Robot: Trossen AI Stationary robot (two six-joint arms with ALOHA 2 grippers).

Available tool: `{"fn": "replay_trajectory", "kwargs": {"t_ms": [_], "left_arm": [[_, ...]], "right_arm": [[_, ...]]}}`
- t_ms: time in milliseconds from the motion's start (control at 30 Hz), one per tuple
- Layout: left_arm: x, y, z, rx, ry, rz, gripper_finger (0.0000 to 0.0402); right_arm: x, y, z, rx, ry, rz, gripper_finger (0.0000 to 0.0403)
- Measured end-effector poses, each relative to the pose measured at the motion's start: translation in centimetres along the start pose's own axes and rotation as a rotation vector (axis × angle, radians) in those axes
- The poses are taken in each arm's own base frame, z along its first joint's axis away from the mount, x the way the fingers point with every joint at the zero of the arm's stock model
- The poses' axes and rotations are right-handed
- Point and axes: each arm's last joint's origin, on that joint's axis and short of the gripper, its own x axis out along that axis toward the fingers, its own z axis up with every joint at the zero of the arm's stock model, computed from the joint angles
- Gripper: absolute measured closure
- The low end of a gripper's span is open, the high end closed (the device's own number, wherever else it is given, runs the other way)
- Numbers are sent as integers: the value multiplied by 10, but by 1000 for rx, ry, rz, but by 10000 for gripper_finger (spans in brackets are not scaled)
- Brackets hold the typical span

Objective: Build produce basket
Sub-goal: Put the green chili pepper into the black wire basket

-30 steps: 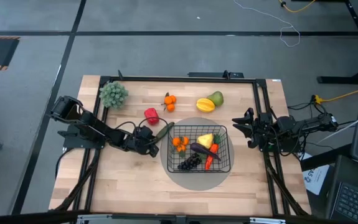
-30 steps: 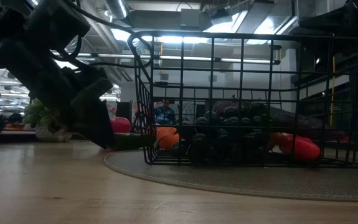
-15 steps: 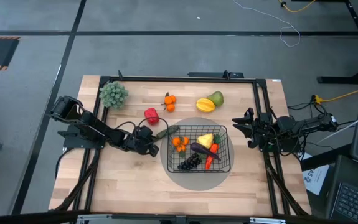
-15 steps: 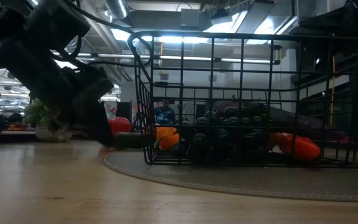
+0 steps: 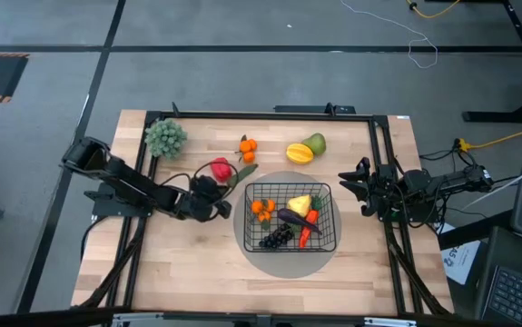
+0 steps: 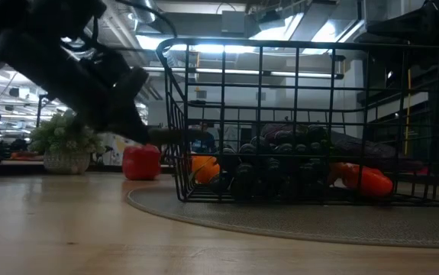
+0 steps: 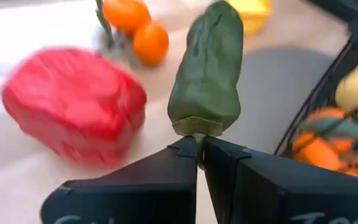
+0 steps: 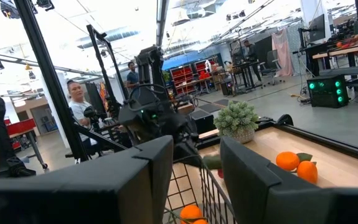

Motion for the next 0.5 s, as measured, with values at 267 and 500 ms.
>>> {"fn": "replay_trajectory", "kwargs": {"t_ms": [267,500], "left_arm": [[-9,-11,26,-6,-154,-56,401],[-17,-30,47,25,-258,-300,401]], "right_arm": [[0,0,0,0,0,0,272],[0,0,0,0,0,0,272]]}}
